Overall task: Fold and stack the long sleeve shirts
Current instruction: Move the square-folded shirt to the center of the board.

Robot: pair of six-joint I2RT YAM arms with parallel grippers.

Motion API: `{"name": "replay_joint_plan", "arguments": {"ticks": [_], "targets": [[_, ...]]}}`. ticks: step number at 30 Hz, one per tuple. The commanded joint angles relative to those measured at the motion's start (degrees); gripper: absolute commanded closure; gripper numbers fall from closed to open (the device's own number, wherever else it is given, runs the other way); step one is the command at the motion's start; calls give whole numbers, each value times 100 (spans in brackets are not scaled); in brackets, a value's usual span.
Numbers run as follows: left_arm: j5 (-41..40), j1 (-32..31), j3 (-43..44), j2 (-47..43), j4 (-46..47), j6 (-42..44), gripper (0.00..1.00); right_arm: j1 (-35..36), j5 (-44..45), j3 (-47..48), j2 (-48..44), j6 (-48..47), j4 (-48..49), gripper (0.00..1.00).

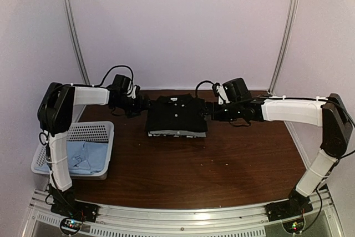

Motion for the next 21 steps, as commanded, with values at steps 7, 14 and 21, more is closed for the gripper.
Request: {"name": "replay_joint_plan", "arguments": {"ticks": [7, 14, 21], "targets": [[913, -132, 122, 565, 957, -258, 2, -60, 202, -272, -299, 11, 87, 3], [1159, -497, 22, 751, 1654, -741, 2, -127, 228, -435, -388, 20, 148, 2], [1195, -957, 806, 1285, 1690, -1041, 2, -206, 230, -571, -512, -1, 129, 2]]}}
